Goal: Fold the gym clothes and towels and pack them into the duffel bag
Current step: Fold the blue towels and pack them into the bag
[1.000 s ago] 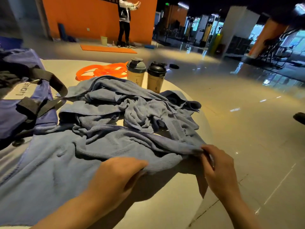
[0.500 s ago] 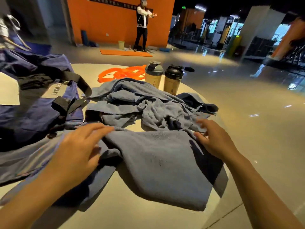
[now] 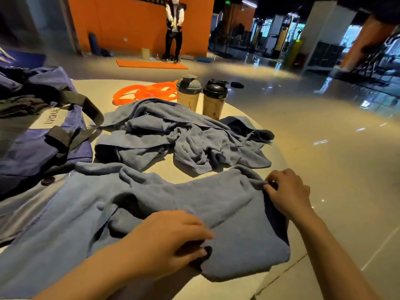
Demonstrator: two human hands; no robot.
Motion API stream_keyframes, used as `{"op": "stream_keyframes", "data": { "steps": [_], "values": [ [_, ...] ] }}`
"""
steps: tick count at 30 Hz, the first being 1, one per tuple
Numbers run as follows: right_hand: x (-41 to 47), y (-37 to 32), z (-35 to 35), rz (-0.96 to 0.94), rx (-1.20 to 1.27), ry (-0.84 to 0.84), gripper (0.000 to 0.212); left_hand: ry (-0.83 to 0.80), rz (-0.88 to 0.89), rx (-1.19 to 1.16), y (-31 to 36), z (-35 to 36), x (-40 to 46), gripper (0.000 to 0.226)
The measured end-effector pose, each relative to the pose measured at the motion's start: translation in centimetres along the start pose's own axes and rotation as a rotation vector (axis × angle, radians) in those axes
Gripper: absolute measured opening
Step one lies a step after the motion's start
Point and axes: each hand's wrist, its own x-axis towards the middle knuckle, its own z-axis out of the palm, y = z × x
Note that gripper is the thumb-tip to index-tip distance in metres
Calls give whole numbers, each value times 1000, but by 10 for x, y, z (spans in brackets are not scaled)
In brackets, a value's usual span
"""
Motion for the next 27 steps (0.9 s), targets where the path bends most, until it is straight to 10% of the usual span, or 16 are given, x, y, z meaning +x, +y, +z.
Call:
{"op": "stream_keyframes", "data": {
  "steps": [6,11,20,27],
  "values": [
    [-31,-63,-29,-490,517,188,19,503,-239,-243,-12,-48,34,29],
    [-56,-91,-30,-682,604,206,20,333,-357,-409,-21,-65,73,28],
    [-71,-78,-14,-546,680,287,39,-80,-417,-775,-23,-49,66,23],
    [-75,-67,-5,-367,617,204,33,362,-438,-777,-21,-72,58,35]
  ]
}}
